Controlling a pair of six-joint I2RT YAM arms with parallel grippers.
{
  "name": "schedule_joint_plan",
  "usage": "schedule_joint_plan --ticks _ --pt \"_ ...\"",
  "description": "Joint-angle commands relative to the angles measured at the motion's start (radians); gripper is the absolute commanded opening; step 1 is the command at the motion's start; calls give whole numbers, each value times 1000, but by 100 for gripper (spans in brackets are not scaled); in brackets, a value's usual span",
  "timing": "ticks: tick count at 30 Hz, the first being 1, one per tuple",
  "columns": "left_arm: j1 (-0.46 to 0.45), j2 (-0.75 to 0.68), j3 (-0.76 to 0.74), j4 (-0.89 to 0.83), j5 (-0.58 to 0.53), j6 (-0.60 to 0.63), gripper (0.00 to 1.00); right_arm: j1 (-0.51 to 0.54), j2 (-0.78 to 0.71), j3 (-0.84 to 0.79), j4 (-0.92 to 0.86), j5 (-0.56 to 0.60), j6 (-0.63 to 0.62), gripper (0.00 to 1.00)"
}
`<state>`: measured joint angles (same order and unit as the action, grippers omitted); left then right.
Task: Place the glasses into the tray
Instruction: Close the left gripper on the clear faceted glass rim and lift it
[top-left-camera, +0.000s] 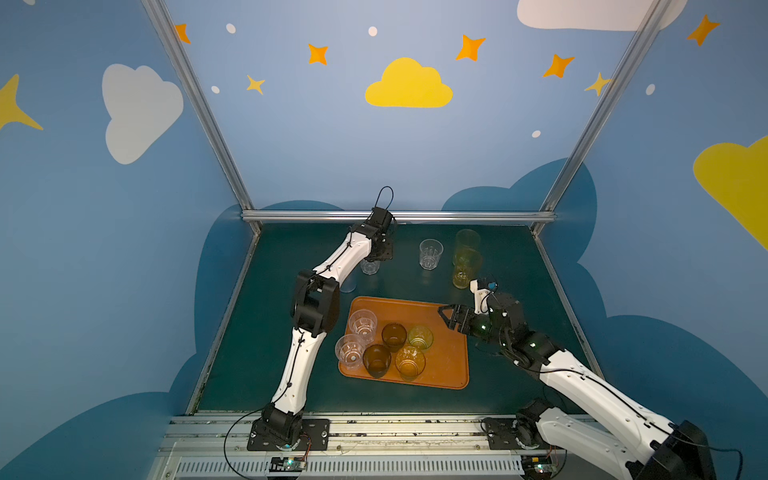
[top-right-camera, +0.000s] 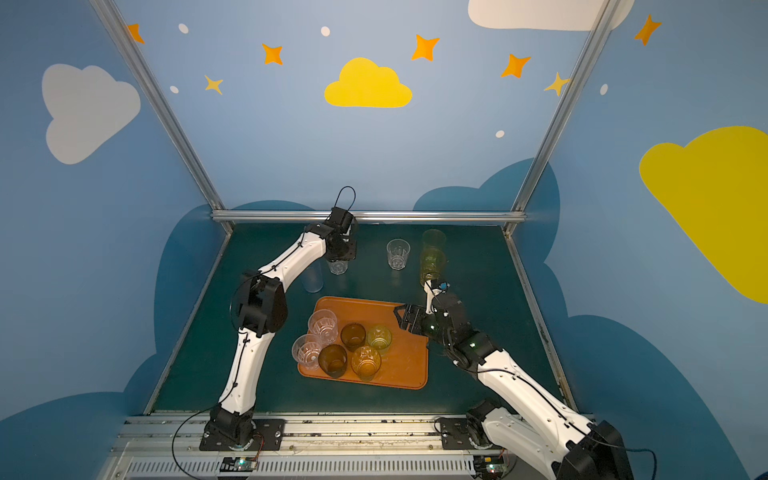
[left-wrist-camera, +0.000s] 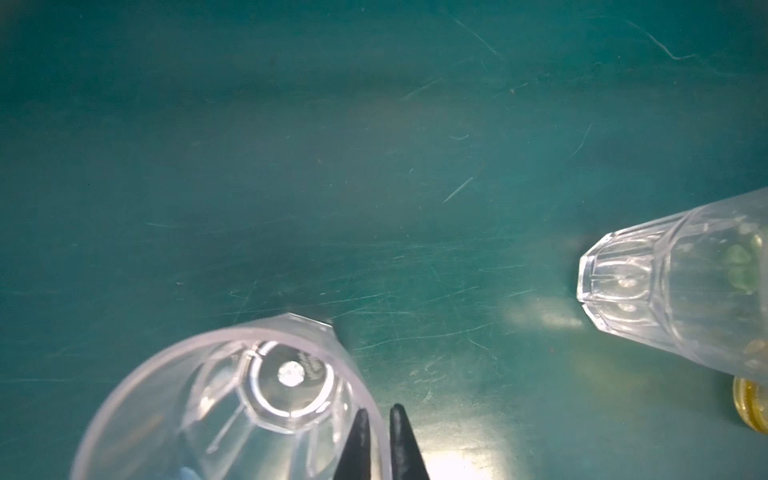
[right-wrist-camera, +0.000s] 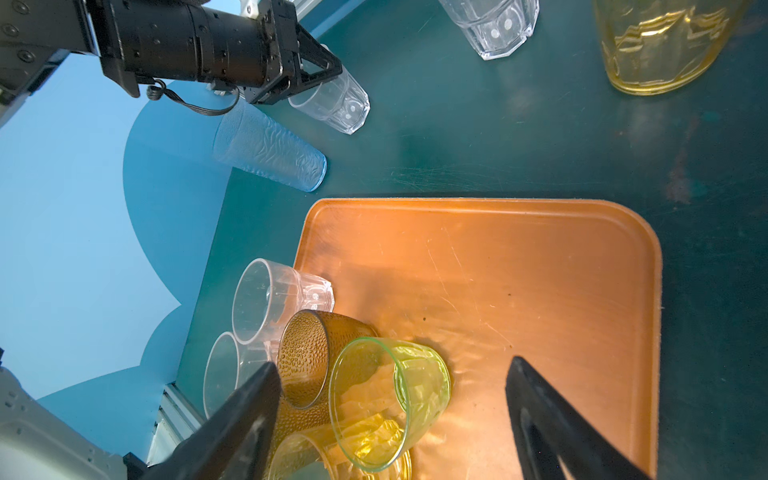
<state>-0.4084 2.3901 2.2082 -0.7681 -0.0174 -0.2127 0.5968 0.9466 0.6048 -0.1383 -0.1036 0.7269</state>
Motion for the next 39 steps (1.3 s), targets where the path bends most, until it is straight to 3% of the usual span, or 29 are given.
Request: schedule_joint_plan --ticks 1,30,39 --pt "-2 12 20 -29 -3 7 5 -6 3 3 -12 16 6 84" --pt "-30 -82 -54 8 43 18 4 -9 -84 -19 -33 33 56 84" --pt "-40 -204 -198 111 60 -6 4 -14 -111 -24 -59 16 86 84"
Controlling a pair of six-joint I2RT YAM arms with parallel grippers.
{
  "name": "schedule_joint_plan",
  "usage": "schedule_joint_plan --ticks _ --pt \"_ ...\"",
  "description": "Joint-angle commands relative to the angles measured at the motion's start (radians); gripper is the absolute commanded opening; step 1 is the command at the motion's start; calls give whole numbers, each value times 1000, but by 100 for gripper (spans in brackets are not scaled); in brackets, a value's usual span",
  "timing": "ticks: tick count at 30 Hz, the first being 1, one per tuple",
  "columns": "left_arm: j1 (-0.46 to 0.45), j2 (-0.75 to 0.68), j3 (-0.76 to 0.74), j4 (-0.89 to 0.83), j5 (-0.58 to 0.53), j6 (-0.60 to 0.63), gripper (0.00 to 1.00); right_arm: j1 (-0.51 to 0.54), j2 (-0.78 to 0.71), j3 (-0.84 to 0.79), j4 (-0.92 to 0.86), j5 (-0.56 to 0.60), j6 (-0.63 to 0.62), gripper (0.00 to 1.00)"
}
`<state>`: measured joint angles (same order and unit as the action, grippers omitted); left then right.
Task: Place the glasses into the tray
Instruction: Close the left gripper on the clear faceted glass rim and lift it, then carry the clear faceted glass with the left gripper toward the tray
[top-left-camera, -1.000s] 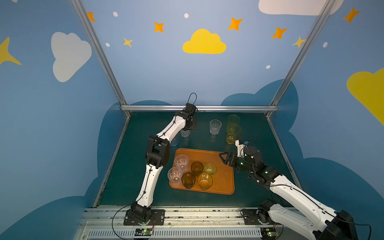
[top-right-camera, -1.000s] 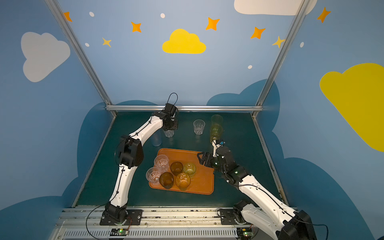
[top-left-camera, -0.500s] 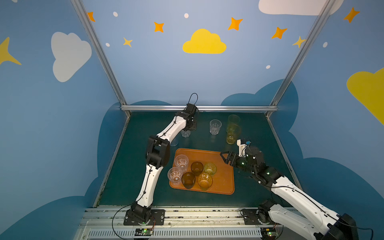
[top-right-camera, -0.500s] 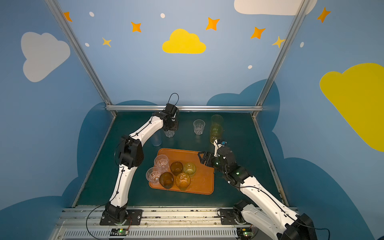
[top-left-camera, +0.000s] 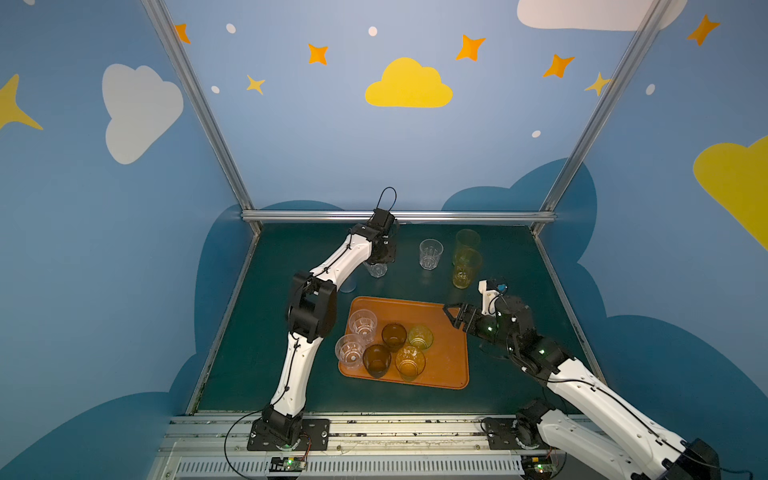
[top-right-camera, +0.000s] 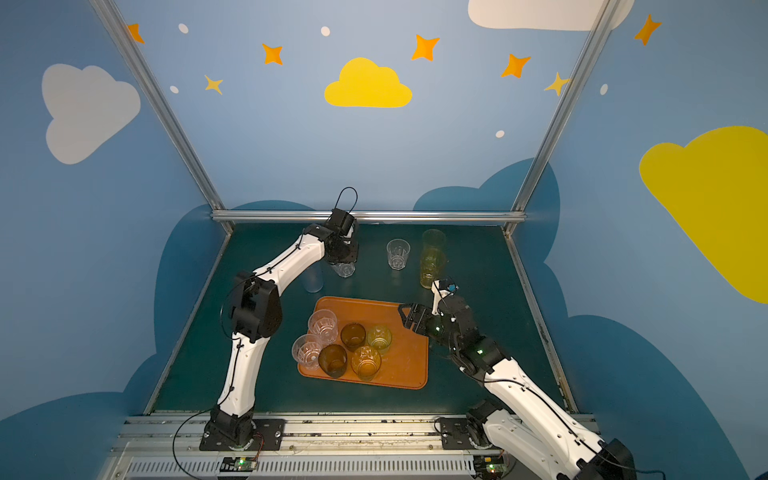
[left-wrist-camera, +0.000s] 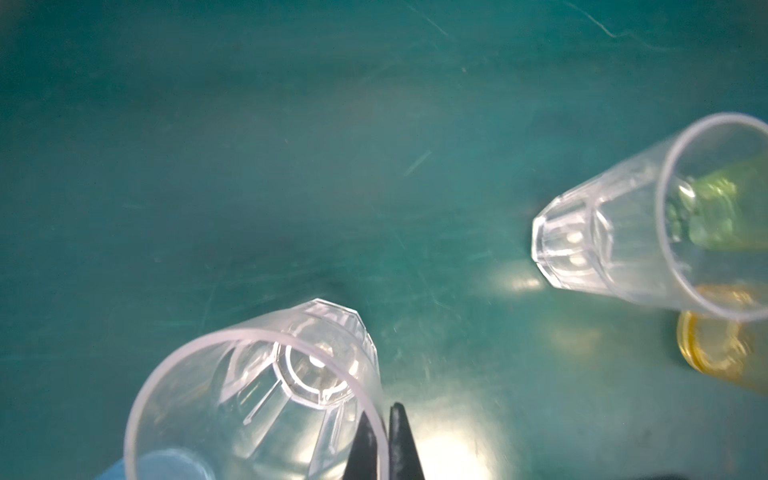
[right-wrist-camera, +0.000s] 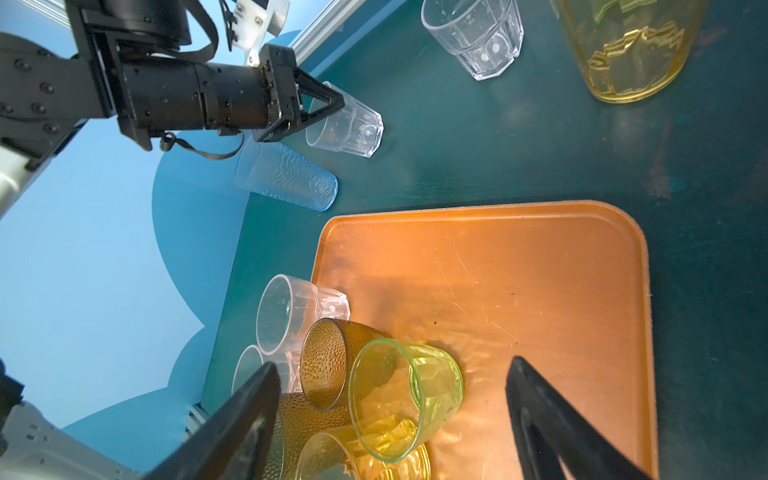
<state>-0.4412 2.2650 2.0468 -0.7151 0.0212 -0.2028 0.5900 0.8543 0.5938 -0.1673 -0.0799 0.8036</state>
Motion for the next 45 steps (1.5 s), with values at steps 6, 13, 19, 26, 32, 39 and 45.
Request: schedule_joint_plan --ticks 6,13,19,26,32,39,45 --pt "-16 -175 -151 124 40 -39 4 -15 -40 -29 -31 -18 24 84" --pt "-43 -300 -292 204 28 -49 4 -21 -41 -31 -35 -55 44 87" --pt "-60 -382 -393 260 22 -64 4 -27 -52 -27 -45 -61 52 87" --pt "-75 -471 -477 290 23 -79 4 -39 -27 -19 -25 -78 68 87" --pt "-94 -542 -555 338 49 -98 4 -57 18 -1 -20 -105 76 87" --pt "-136 -603 -596 353 64 -107 4 -89 45 0 0 -136 92 87" --pt "-185 -646 -626 383 62 -113 4 -127 42 0 0 -173 89 87"
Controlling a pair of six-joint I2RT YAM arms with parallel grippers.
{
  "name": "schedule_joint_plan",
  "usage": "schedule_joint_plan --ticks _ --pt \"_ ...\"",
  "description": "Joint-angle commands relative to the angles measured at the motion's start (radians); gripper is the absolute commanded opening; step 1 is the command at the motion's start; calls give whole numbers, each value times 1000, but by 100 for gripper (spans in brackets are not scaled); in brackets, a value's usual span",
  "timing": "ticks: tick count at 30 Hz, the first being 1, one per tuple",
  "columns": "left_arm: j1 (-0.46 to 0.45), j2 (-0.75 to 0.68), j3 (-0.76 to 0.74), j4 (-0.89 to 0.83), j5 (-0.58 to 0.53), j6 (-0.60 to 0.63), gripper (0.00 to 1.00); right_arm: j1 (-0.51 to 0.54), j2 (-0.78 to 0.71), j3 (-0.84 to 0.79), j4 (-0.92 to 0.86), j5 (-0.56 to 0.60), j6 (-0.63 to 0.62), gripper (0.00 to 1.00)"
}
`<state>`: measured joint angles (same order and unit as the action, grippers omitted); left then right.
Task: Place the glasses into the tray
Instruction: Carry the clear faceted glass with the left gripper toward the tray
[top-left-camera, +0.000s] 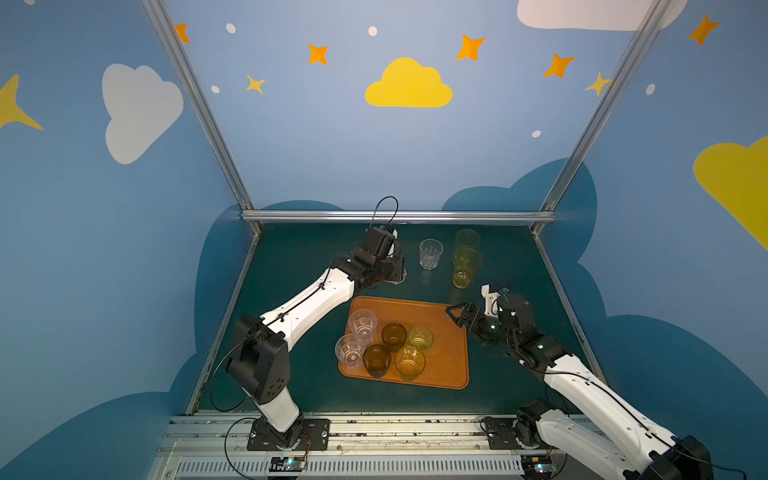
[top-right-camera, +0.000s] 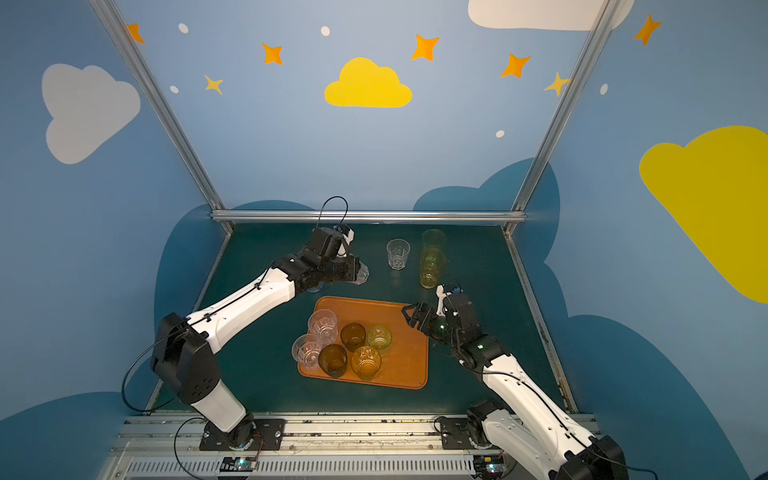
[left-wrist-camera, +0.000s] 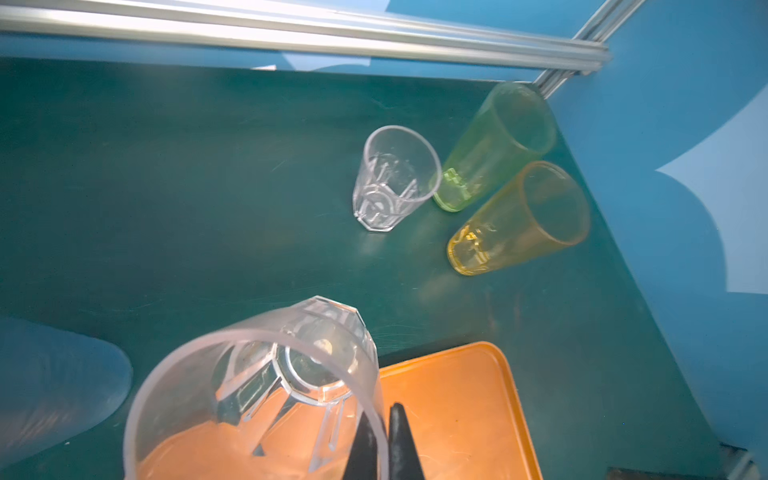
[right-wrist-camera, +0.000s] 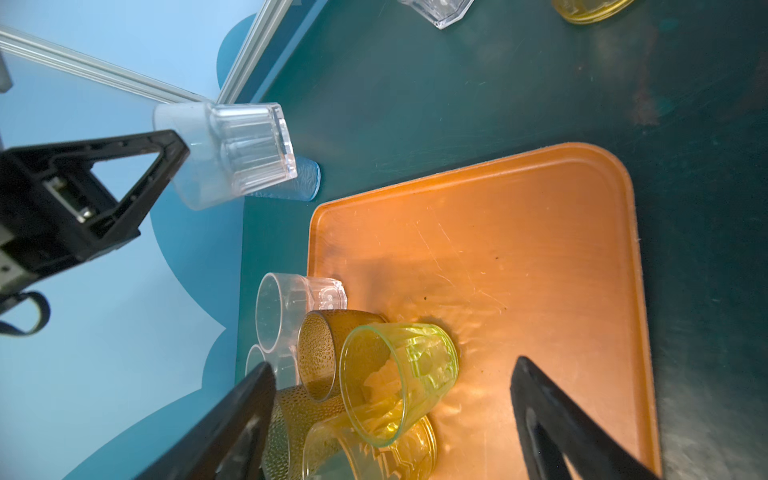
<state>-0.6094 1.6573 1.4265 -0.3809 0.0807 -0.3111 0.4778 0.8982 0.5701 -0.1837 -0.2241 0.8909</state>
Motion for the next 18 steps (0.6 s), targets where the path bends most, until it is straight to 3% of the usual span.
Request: schedule_joint_plan --ticks 1,8,15,18 --pt "-26 -43 -6 48 0 -4 4 -24 -3 24 15 -38 0 87" --pt "-68 -82 -19 44 -35 -7 4 -102 12 30 13 -130 -27 87" --pt "-100 -142 -97 161 -41 -30 4 -167 46 24 38 -220 -21 87" --pt "-109 -134 -71 107 -48 -32 4 -183 48 25 30 -239 -33 87"
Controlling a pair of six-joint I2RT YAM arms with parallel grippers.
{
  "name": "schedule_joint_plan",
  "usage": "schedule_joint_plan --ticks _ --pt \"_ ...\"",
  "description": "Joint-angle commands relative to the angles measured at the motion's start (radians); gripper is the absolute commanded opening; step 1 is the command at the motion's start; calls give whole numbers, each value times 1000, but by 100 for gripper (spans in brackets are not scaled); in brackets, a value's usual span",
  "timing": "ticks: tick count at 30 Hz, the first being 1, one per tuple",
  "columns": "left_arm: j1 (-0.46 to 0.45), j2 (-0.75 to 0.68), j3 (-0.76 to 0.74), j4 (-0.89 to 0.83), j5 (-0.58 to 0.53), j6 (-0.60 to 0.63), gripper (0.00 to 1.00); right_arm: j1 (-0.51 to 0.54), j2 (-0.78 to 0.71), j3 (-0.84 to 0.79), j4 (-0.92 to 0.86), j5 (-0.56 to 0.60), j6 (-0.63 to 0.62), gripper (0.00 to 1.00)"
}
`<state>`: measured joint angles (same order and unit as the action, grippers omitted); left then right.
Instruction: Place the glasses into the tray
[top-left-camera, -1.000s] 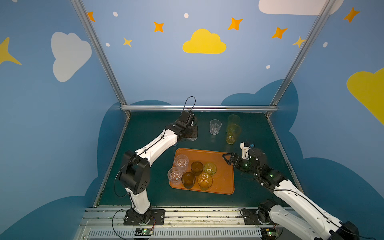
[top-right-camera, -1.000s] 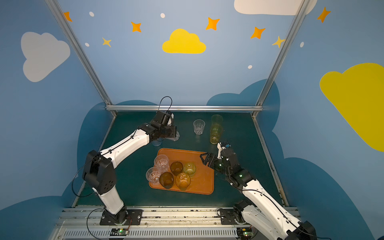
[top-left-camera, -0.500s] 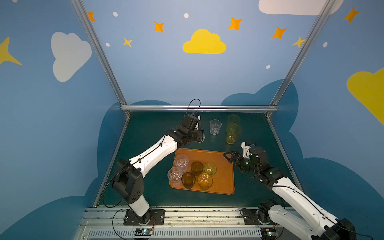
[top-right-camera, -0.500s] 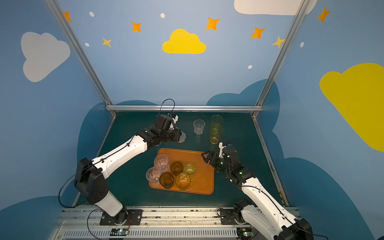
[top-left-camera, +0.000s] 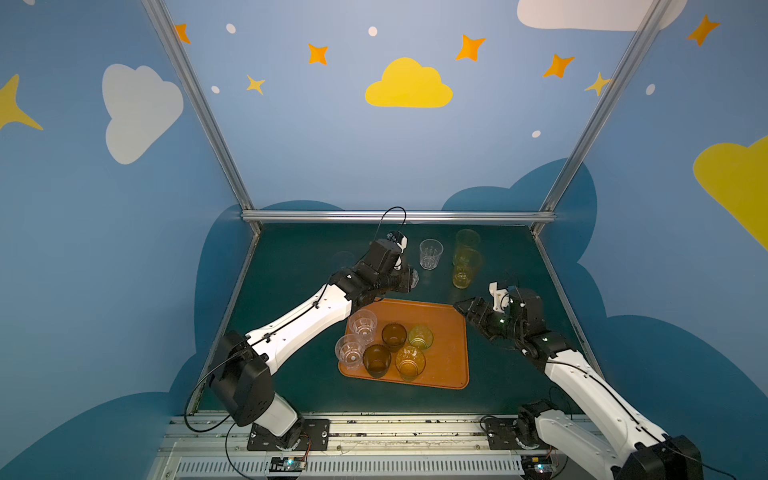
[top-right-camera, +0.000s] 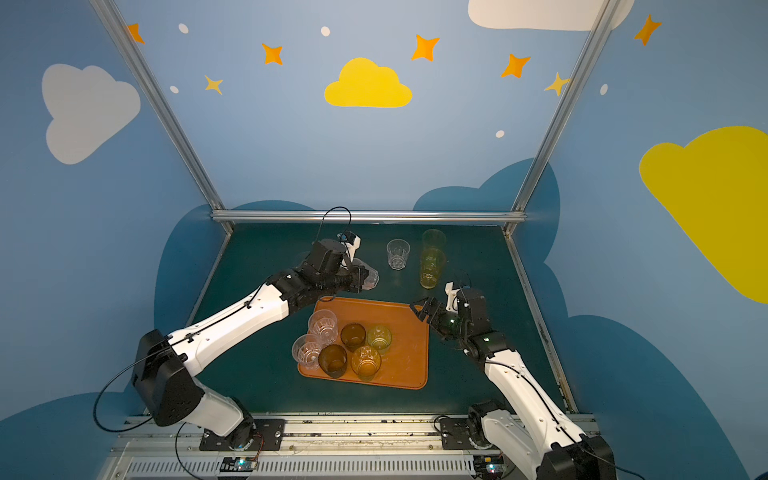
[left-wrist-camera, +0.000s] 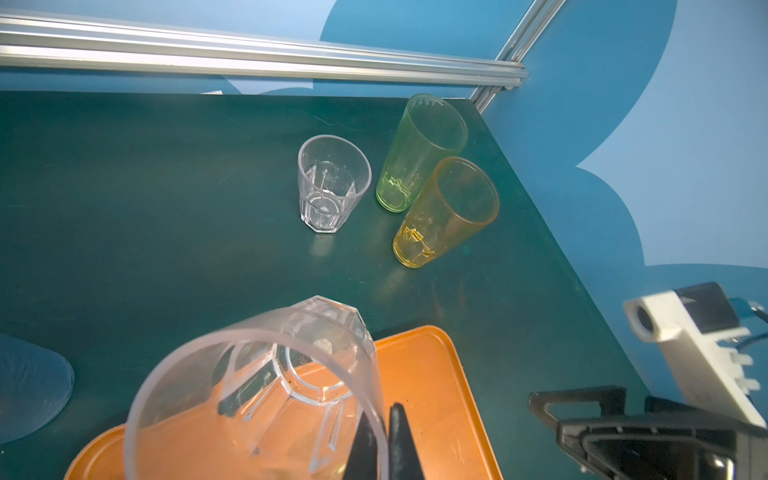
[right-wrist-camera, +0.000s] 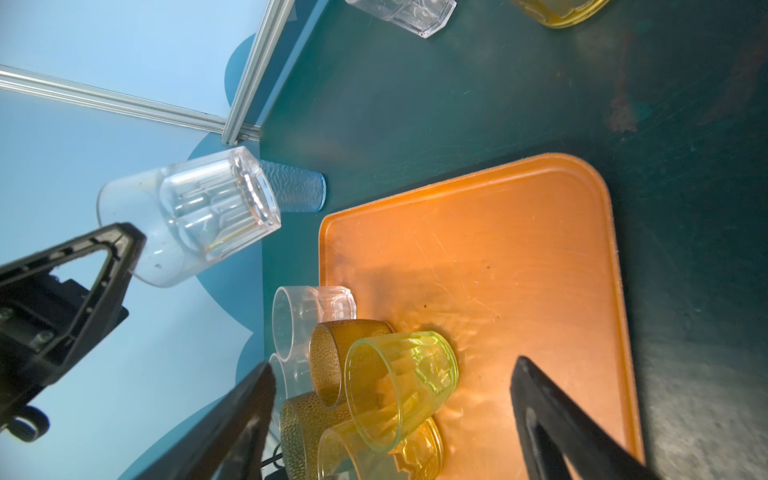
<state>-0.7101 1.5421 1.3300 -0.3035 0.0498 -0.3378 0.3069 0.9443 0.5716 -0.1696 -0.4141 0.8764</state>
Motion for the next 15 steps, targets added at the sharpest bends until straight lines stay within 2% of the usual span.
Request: schedule_joint_plan --ticks 1,8,15 --pt "-13 -16 30 15 -17 -9 4 -17 2 23 13 -53 -23 87" --pt "-69 -37 4 9 -23 -32 4 -46 -14 -8 30 -115 -8 87" --pt "-124 -50 37 -65 -35 -30 4 -63 -79 -39 6 -115 -9 87"
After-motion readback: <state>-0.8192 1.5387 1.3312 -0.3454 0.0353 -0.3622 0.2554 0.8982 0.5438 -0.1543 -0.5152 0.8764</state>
